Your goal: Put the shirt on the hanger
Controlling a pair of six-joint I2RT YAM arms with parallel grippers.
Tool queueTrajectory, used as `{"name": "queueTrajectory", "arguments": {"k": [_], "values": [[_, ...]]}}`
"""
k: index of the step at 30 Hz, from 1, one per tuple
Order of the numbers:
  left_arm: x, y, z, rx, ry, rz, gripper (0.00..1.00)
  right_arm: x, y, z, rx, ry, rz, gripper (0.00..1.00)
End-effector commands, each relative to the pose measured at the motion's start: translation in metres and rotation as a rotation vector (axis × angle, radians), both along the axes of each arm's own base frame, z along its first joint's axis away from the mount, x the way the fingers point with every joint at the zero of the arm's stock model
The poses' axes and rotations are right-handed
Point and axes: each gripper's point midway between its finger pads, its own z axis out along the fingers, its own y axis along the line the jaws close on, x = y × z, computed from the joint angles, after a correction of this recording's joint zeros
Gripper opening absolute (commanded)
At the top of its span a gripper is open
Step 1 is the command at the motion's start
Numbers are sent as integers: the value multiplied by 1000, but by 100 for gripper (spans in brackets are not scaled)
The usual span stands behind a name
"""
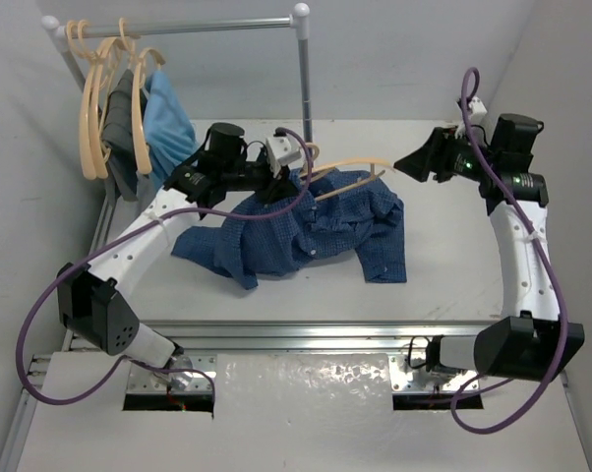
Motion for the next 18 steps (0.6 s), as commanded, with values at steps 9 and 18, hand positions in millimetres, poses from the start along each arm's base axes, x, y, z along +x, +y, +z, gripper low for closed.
{"name": "queueTrajectory", "arguments": {"k": [9,18], "values": [[-39,7,-2,87,-123,-214,0,-35,106,15,-298,-289,572,71],[-51,12,-3,112,-153,-262,0,-41,121,-42,-409,-177,688,71]]}}
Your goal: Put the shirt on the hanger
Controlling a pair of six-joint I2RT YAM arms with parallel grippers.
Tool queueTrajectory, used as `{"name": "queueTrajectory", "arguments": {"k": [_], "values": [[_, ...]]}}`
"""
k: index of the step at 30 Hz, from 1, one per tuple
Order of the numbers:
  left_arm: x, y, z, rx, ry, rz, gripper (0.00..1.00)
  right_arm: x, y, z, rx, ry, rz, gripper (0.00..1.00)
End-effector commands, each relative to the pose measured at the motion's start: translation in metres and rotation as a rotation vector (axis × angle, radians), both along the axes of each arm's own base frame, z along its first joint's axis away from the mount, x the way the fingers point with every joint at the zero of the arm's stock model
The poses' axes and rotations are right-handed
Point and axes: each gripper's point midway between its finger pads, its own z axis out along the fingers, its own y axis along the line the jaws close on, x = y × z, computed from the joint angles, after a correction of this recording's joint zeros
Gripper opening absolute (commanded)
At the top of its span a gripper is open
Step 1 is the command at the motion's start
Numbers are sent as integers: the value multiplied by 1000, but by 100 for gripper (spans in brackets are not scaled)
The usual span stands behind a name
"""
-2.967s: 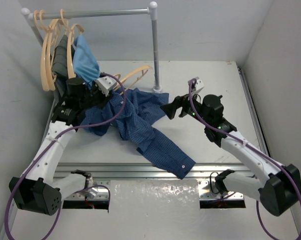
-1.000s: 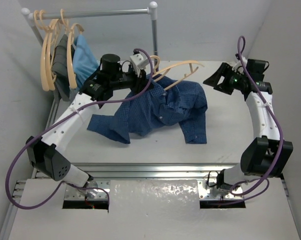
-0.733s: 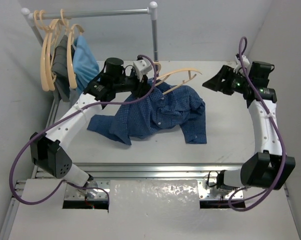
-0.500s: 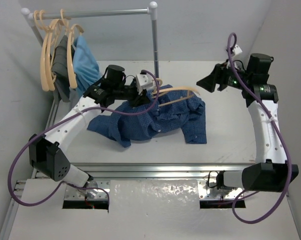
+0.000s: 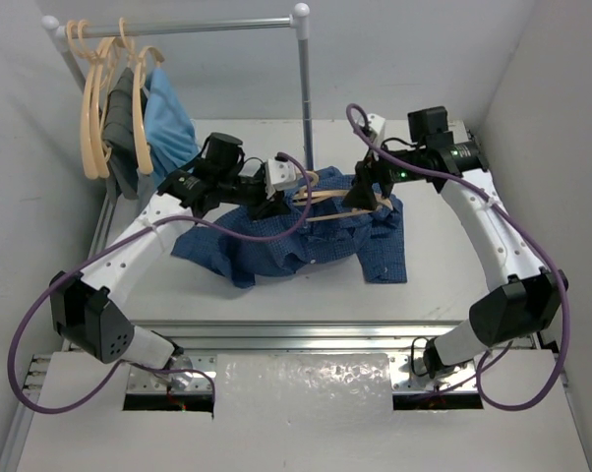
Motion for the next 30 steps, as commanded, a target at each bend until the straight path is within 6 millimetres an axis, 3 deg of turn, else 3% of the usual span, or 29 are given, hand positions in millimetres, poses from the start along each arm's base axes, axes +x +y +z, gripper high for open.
{"name": "queueTrajectory", "arguments": {"k": [1,5,8,9,12,15,17,22,30], "values": [[-16,-3,27,-44,-96,-91,0,-2,-2,-17,-107,-41,30,71],[-29,-5,28,-65,-116,-155,0,5,4,-33,-123,-66,30,66],[-30,-5,30,-74,-139,-162,0,0,11,-41,-125,-64,68,44],[-29,-5,31,-75,-145,-159,0,-3,16,-43,-123,-59,81,27],[-30,-7,37,-102,-134,-159,0,-9,29,-49,-133,-118,114,0],[-35,-12,43,-143,-105,-173,0,-16,43,-38,-136,-246,158,0],[-38,-15,48,-164,-87,-186,4,-11,49,-29,-118,-321,152,0],[-59,-20,59,-213,-49,-293,25,4,48,5,-113,-519,138,0],[-59,-27,65,-251,-5,-311,26,9,68,41,6,-607,180,0]]}}
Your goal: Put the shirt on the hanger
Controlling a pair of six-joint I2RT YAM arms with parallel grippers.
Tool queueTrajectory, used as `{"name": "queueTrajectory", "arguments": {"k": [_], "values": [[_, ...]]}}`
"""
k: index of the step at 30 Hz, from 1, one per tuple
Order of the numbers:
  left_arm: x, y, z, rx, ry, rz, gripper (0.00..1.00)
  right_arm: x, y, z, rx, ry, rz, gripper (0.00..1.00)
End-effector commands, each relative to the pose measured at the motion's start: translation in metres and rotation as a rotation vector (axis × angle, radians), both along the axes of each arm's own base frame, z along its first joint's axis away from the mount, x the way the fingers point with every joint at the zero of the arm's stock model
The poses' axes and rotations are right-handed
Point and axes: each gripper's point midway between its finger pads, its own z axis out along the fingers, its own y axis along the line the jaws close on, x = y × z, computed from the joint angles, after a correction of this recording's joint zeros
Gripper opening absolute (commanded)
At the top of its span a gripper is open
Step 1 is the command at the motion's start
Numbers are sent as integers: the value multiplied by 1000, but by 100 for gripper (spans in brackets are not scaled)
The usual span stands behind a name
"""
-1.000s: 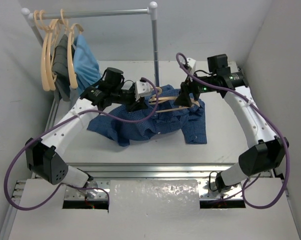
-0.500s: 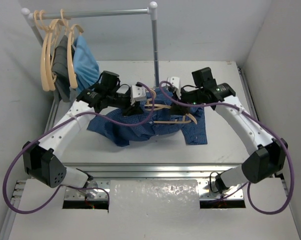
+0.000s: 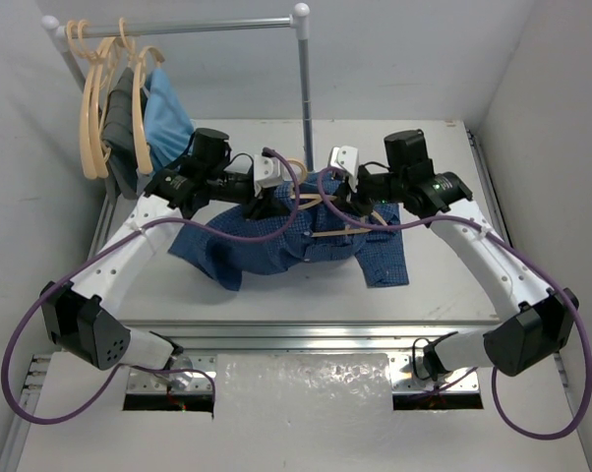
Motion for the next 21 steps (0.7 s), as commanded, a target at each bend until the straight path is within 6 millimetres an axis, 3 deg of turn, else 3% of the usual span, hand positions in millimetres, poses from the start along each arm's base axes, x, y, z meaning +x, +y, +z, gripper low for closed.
{"name": "queueTrajectory", "arguments": {"k": [1,2,3,5,6,7,8,9,11,12,15,18,21], "values": [[-33,-24,33,-132,18,-173,24,28,28,63,162,-212,28,0],[-32,-24,31,-127,26,-169,17,29,28,63,168,-218,23,0],[-30,-23,28,-119,29,-161,0,31,28,61,170,-224,12,0],[-23,-22,22,-98,35,-114,0,32,27,57,177,-211,-11,0],[-20,-20,19,-87,44,-90,0,36,24,50,174,-197,-47,6],[-8,-18,17,-70,25,-31,0,38,22,51,181,-204,-67,17],[-3,-17,16,-63,38,13,0,40,18,40,174,-176,-116,52],[12,-13,12,-40,14,87,0,42,15,39,177,-175,-144,59],[24,-8,11,-26,-8,162,0,47,9,32,177,-164,-205,68],[29,-5,11,-28,-1,205,0,54,1,30,179,-145,-279,77],[44,3,12,-44,-42,316,0,71,-21,29,217,-83,-468,90],[47,6,15,-70,-54,357,0,80,-41,38,369,100,-644,92],[57,11,16,-82,-64,429,0,75,-52,38,531,327,-745,92]]}}
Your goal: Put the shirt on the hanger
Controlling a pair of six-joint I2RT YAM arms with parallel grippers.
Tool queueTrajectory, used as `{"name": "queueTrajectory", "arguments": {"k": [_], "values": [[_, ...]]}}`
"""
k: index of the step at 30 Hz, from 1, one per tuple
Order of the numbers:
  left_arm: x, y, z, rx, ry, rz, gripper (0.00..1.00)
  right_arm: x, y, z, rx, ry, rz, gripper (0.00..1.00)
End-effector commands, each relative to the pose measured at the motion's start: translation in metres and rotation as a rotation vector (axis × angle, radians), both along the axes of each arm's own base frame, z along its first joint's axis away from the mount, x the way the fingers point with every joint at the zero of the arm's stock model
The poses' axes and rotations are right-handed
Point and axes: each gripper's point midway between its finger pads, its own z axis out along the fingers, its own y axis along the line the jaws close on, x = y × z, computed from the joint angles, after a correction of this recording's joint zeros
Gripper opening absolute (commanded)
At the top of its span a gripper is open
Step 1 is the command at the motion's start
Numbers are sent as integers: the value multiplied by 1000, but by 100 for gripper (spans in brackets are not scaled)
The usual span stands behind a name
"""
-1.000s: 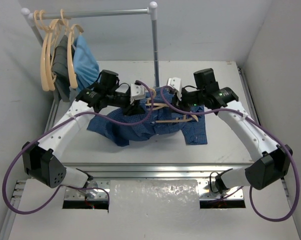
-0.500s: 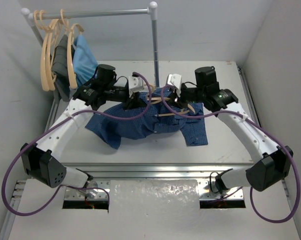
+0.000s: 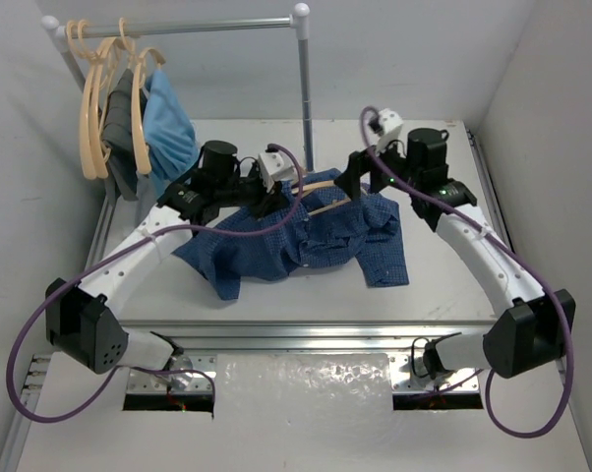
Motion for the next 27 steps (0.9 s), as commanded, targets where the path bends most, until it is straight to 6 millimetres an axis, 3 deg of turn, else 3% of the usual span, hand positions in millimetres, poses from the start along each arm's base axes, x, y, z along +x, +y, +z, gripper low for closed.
{"name": "queueTrajectory", "arguments": {"k": [1,2,6,10,13,18,22,24,27], "values": [[19,5,48,-89,-147,118,0,-3,-6,31,320,139,-145,92],[22,7,48,-90,-148,135,0,-8,-7,36,364,155,-157,92],[29,9,53,-101,-164,177,0,-20,-7,20,439,244,-206,81],[32,10,58,-118,-170,196,0,-42,5,-34,502,481,-199,63],[30,8,59,-130,-163,190,0,-45,14,-53,584,556,-217,66],[29,6,61,-143,-164,179,0,-36,33,-73,648,622,-161,67],[28,7,61,-141,-163,180,0,-25,38,-71,667,599,-150,63],[28,7,60,-142,-161,183,0,-23,39,-71,670,606,-150,56],[30,8,65,-156,-169,198,0,-24,41,-94,659,687,-170,39]]}}
